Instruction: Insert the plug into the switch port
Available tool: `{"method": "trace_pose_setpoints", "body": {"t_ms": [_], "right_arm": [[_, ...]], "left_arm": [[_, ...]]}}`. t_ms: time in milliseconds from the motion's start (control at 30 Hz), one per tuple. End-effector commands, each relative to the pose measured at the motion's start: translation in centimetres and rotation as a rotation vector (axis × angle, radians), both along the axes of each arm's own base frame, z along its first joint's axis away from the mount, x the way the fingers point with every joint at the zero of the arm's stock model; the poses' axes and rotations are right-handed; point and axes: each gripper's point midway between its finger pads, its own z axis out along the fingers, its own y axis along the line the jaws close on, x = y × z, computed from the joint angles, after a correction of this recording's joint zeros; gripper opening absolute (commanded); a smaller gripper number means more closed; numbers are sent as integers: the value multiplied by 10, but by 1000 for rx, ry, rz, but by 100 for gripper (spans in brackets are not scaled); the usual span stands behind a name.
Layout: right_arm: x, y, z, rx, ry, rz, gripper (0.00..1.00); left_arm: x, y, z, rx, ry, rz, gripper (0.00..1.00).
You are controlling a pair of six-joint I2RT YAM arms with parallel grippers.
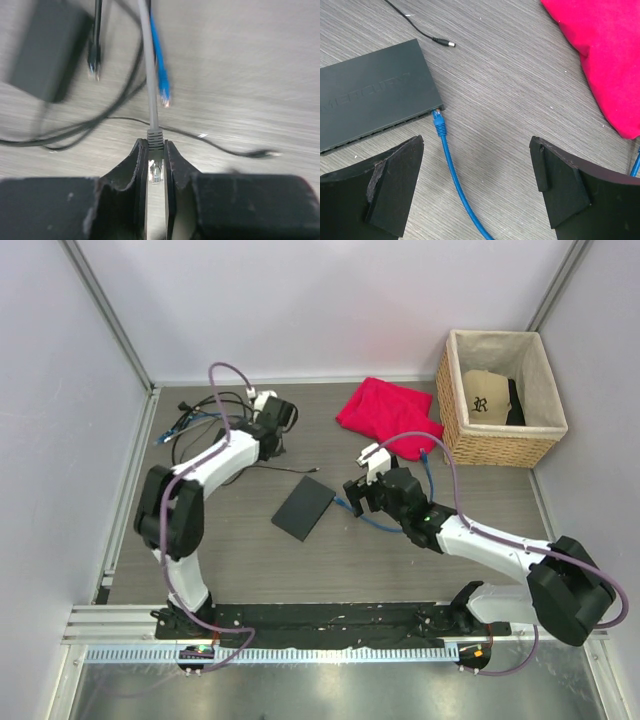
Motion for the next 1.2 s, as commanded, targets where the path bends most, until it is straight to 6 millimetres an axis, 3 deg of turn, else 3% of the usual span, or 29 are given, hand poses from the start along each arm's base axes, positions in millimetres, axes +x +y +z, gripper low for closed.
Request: {"method": "trace_pose_setpoints", "body": {"t_ms": [0, 33, 67, 167, 200, 267, 300, 367, 400, 467, 500, 533, 600, 633, 667, 733, 767, 833, 867, 933, 1067, 1167], "right_arm": [[3, 3, 29, 76, -62, -6, 95], [2, 2, 31, 76, -66, -7, 95], [1, 1, 32, 78, -68, -8, 95], [-1, -2, 40, 94, -79, -15, 95], [-3, -4, 40, 91, -72, -17, 95], [-8, -7, 48, 114, -76, -21, 95], [-11, -9, 48, 113, -66, -25, 94], [-16, -12, 58, 151, -74, -30, 94], [-19, -14, 60, 160, -64, -38, 95], [-23, -20, 71, 193, -76, -57, 94], [-27, -23, 70, 198, -58, -65, 94], [-29, -25, 73, 210, -57, -72, 94], [-34, -32, 82, 243, -62, -97, 94], [-37, -35, 80, 262, -38, -117, 94], [-41, -37, 84, 282, -43, -119, 94], [-47, -37, 83, 303, -21, -110, 94], [-51, -38, 83, 307, -14, -104, 94], [-58, -35, 85, 315, 2, -73, 93], [-62, -37, 85, 312, 9, -64, 93], [-68, -38, 84, 305, 24, -51, 93], [-83, -38, 93, 295, 10, 32, 93], [-102, -21, 96, 328, 42, 168, 92]], "left_arm": [[22, 6, 174, -57, -339, -21, 0], [21, 12, 193, -45, -361, -16, 0], [27, 18, 241, -55, -457, 5, 0], [28, 36, 295, -30, -533, 21, 0], [25, 35, 330, -57, -598, 14, 0], [18, 30, 347, -95, -612, -21, 0], [10, 17, 357, -144, -626, -76, 0], [1, 1, 354, -176, -614, -137, 1], [-15, -15, 358, -210, -619, -195, 1], [-28, -38, 328, -219, -554, -278, 2], [-43, -62, 319, -253, -526, -367, 2], [-56, -71, 298, -264, -491, -416, 2], [-83, -102, 277, -303, -448, -533, 2], [-98, -114, 275, -338, -460, -600, 2], [-110, -124, 241, -325, -392, -651, 2], [-141, -150, 219, -329, -356, -784, 2], [-160, -161, 190, -302, -296, -851, 2], [-177, -170, 168, -256, -263, -940, 1], [-195, -177, 147, -234, -215, -1002, 1], [-219, -191, 133, -207, -194, -1115, 1], [-247, -202, 112, -144, -183, -1274, 1], [-261, -202, 109, -129, -201, -1350, 1]]}}
